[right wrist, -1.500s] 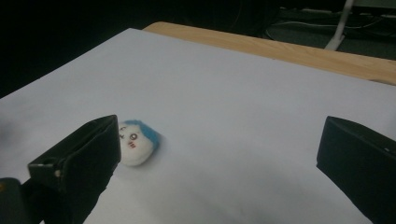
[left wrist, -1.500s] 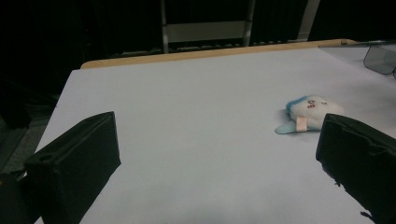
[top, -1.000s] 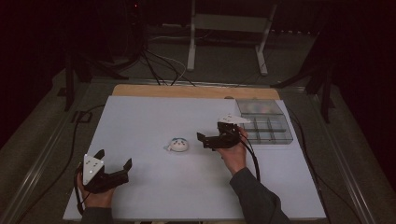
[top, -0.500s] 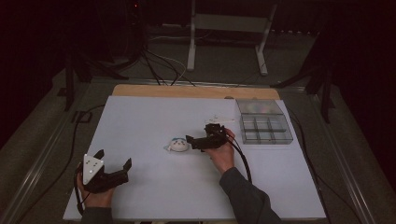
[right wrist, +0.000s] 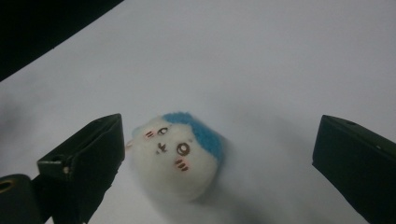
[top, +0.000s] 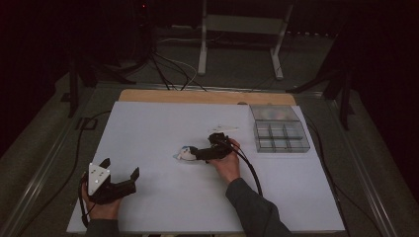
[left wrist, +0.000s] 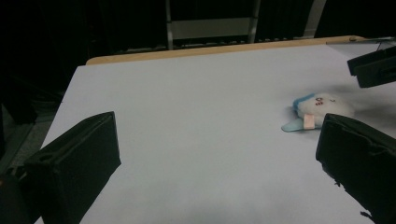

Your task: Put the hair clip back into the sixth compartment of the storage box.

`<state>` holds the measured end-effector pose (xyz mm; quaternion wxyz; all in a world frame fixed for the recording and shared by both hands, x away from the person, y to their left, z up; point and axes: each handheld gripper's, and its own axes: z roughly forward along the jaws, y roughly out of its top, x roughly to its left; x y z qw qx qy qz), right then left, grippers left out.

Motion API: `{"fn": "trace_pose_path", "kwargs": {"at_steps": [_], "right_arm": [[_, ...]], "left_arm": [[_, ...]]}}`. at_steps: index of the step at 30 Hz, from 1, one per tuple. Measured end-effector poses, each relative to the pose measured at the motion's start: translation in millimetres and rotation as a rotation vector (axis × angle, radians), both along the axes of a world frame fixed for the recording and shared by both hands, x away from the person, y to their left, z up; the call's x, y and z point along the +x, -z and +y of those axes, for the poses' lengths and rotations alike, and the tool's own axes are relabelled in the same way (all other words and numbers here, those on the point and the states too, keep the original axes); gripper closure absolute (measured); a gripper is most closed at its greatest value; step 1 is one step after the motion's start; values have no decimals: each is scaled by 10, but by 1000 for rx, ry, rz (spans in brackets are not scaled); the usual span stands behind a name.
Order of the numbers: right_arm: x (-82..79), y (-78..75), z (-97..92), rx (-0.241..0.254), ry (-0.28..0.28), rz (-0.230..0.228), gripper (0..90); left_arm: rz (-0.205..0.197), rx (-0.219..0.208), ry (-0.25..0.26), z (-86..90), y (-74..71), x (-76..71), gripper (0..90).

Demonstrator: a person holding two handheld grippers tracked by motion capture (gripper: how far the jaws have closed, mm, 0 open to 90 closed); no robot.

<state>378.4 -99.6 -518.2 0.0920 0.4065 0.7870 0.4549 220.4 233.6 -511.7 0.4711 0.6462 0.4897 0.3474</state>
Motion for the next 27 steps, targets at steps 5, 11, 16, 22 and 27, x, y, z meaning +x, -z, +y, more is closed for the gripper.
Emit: {"fn": "trace_pose_path", "kwargs": {"at_steps": [5,11,16,22,27], "right_arm": [[22,69,110,-20,-5,44,75],[33,134,206,-37,-16,68,186],[30,176,243,-39,-32,96,269],[-2,177,300,-36,-50,131,396],[-34,186,314,-51,-66,128,418]], "left_arm": [[0,0,0,0,1,1,7],[-1,-3,-1,4,3,1,7],[-1,-2,-2,1,4,3,7],[3,2,-1,-4,7,6,7],[4,4,-1,-8,8,8,7]]}}
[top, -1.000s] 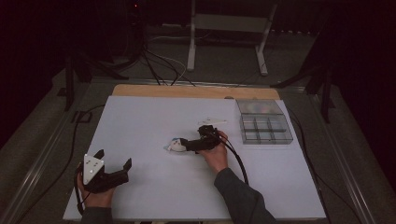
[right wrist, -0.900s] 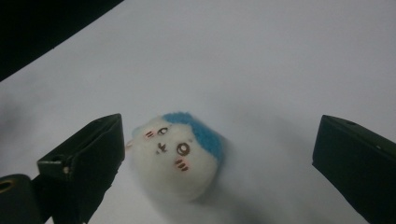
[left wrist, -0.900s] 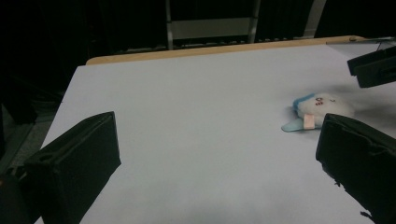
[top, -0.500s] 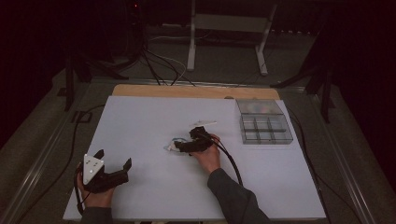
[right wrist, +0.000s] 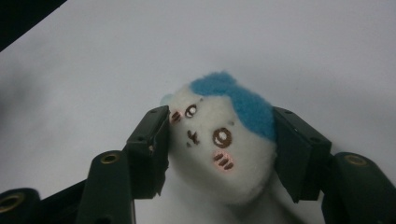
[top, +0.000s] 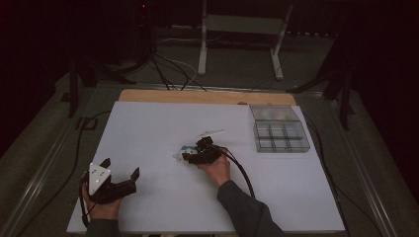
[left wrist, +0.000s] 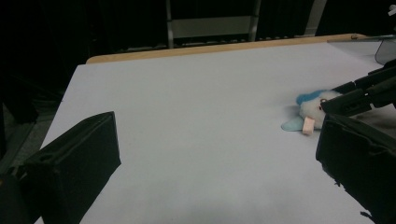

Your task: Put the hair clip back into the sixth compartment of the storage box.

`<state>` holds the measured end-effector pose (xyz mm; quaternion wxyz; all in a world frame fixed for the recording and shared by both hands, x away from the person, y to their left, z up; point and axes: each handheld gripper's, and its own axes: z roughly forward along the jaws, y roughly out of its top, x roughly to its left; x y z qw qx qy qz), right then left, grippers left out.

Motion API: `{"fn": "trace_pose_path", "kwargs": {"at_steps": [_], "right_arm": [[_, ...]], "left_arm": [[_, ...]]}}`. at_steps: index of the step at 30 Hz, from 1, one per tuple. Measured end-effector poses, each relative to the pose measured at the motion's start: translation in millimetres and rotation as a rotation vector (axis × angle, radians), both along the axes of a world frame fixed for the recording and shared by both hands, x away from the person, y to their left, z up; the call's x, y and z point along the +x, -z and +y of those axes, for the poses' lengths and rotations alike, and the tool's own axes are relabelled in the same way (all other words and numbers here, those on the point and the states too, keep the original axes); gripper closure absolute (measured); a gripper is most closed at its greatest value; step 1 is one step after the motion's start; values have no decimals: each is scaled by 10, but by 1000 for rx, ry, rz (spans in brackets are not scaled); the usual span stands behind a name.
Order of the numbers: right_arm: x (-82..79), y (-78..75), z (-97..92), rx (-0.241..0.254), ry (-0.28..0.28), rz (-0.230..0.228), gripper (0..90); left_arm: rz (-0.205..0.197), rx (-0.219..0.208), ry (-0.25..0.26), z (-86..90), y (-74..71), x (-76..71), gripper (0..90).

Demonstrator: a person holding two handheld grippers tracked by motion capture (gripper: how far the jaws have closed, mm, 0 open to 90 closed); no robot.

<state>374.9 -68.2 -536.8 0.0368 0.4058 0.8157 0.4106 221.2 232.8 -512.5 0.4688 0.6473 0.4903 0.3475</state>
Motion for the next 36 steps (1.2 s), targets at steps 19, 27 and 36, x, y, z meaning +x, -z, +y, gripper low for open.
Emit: {"fn": "trace_pose_path", "kwargs": {"at_steps": [19,27,36], "right_arm": [[-74,-161,-71,12,-45,-63,575],[-81,-277,-175,36,-42,-79,578],[-99,-379,-254,43,-41,-95,579]], "left_arm": [[2,2,-7,7,0,-4,7],[3,2,-9,7,2,-2,7],[4,3,-9,6,3,-2,7]]}}
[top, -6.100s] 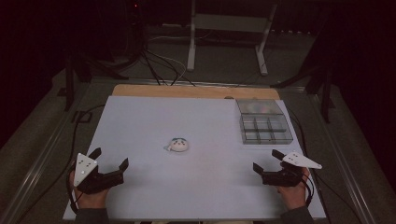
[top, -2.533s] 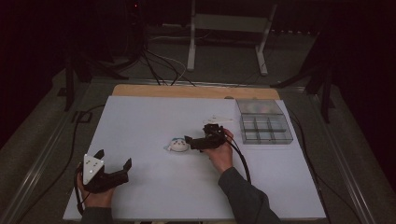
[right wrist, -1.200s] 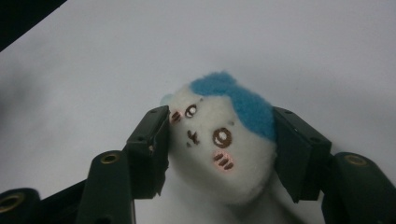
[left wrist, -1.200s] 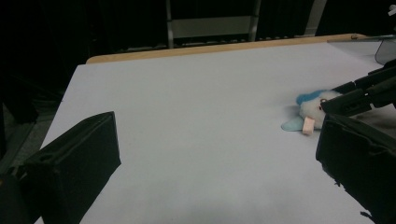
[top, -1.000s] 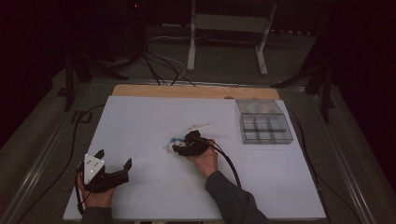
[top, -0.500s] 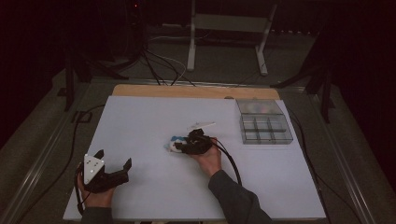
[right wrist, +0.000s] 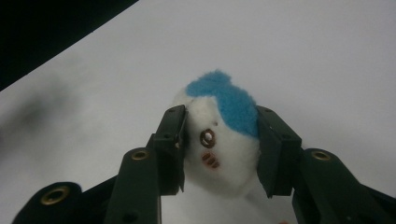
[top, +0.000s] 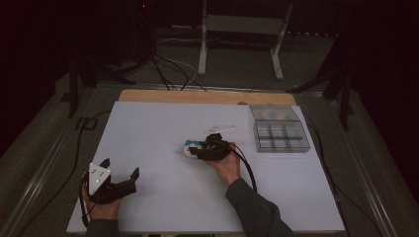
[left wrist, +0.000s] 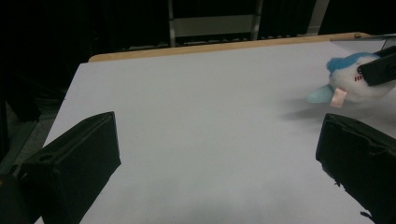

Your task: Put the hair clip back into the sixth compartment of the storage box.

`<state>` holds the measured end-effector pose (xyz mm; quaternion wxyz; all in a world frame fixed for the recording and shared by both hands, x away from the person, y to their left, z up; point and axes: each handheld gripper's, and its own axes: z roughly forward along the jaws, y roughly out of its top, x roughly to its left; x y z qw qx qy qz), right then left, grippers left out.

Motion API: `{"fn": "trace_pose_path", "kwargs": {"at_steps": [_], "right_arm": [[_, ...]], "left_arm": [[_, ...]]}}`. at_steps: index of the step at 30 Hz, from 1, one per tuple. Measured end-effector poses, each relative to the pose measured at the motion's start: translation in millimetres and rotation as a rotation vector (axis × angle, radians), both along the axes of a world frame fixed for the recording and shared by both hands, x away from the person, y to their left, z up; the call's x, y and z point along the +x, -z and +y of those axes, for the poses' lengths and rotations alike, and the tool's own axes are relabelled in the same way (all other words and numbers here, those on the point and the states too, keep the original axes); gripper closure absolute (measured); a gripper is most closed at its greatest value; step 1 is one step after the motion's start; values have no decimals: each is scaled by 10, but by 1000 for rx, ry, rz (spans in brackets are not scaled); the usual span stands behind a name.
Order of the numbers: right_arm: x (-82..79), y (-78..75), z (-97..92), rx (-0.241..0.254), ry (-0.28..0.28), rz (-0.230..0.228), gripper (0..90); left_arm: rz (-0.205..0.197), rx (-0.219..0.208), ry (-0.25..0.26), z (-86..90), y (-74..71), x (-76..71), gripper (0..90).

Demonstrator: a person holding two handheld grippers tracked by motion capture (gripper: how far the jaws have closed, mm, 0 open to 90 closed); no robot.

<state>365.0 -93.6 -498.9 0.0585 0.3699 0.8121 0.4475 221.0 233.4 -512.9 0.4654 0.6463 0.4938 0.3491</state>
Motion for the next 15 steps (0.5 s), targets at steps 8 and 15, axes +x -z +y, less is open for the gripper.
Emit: {"fn": "trace_pose_path", "kwargs": {"at_steps": [8,15], "right_arm": [[-3,-45,-66,7,6,-5,580],[-4,-81,-112,11,10,-12,580]], "left_arm": [[2,1,0,0,2,2,7],[3,0,-2,2,2,0,7]]}}
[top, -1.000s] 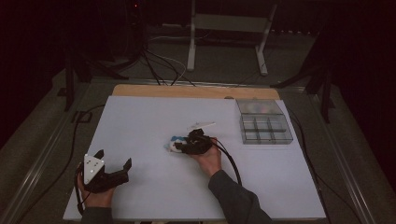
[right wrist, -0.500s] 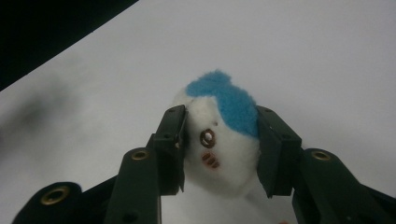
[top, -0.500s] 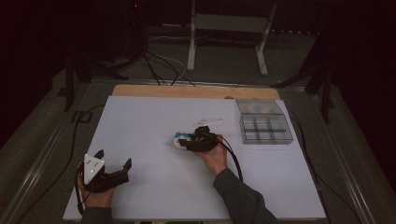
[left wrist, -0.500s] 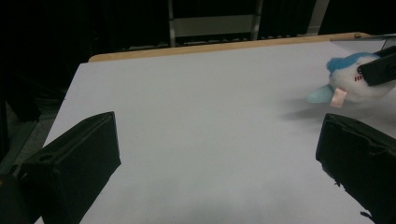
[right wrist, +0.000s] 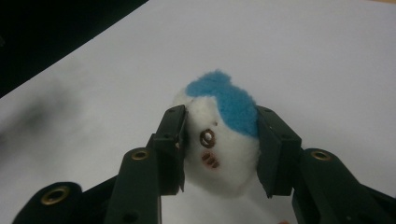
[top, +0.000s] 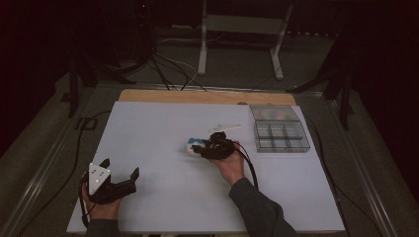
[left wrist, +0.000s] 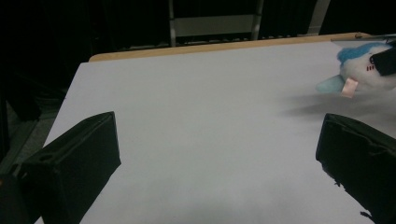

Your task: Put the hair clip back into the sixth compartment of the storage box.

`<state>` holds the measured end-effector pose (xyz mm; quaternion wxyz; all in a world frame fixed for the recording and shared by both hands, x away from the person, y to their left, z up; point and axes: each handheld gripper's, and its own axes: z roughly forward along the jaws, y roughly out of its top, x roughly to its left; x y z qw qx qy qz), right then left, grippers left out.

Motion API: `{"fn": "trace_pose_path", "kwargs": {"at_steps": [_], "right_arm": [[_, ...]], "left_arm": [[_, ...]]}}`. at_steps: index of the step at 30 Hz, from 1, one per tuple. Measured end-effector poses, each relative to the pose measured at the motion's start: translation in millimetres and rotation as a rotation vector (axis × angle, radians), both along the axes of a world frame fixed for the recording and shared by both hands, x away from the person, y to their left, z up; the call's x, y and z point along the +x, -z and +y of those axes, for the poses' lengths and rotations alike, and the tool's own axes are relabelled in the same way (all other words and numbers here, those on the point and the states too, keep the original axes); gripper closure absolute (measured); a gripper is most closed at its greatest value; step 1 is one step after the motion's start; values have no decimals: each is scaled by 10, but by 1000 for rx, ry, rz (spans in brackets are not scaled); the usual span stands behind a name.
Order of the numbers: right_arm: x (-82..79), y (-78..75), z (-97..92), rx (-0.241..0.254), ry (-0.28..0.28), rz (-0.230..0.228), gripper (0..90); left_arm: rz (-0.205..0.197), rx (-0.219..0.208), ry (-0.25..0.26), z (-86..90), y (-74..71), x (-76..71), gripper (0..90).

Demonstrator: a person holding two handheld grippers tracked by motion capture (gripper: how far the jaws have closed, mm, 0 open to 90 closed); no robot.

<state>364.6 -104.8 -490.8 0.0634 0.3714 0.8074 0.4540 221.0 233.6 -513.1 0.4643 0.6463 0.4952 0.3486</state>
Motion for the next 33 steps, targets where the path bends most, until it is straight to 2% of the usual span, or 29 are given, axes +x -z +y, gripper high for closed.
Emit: {"fn": "trace_pose_path", "kwargs": {"at_steps": [15,33], "right_arm": [[19,-90,-162,16,25,-18,581],[50,-205,-377,11,62,-39,581]], "left_arm": [[1,-1,-3,0,2,2,7],[2,-1,-3,1,3,3,7]]}}
